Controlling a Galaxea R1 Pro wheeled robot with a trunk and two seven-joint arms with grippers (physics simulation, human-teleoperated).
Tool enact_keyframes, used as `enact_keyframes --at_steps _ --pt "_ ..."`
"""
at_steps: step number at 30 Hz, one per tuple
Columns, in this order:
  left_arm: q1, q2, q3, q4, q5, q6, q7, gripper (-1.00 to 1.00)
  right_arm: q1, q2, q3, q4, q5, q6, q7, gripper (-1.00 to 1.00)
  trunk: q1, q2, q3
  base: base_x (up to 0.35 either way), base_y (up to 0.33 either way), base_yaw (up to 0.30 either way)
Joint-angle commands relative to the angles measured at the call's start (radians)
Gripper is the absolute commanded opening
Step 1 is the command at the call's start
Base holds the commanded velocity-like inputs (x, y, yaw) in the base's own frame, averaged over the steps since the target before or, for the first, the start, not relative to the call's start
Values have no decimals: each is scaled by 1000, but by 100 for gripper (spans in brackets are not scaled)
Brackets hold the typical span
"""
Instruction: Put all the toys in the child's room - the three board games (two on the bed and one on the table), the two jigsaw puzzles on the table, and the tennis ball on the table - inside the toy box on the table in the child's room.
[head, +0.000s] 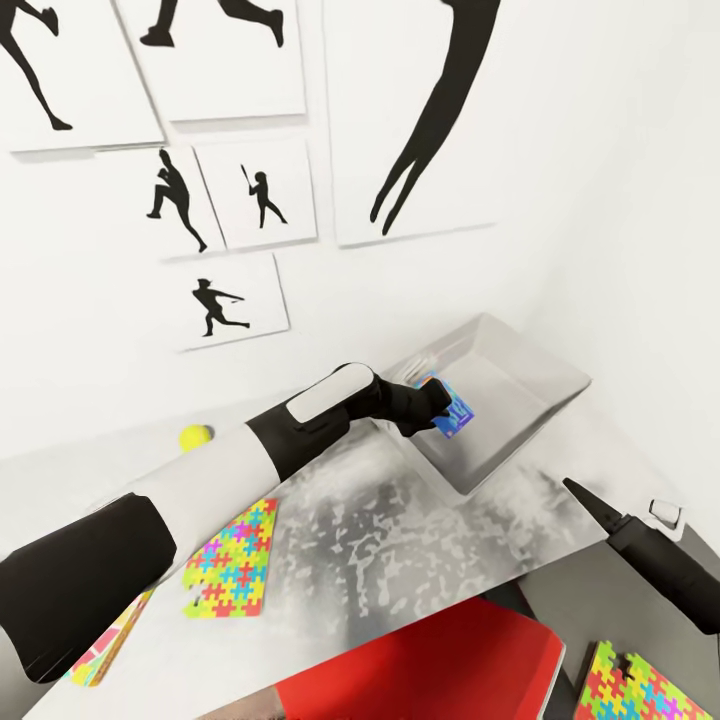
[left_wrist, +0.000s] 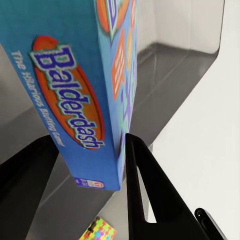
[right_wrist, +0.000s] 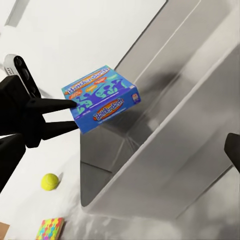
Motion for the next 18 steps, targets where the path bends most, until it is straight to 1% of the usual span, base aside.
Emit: enact_keyframes --at_steps 1,18 --pt "-1 0 -1 -1 5 0 6 -100 -1 0 -1 0 -3 7 1 100 0 -2 -2 0 0 0" --pt "-1 0 -2 -1 5 0 6 -100 0 0 -4 3 -3 5 2 100 0 -2 -2 0 0 0"
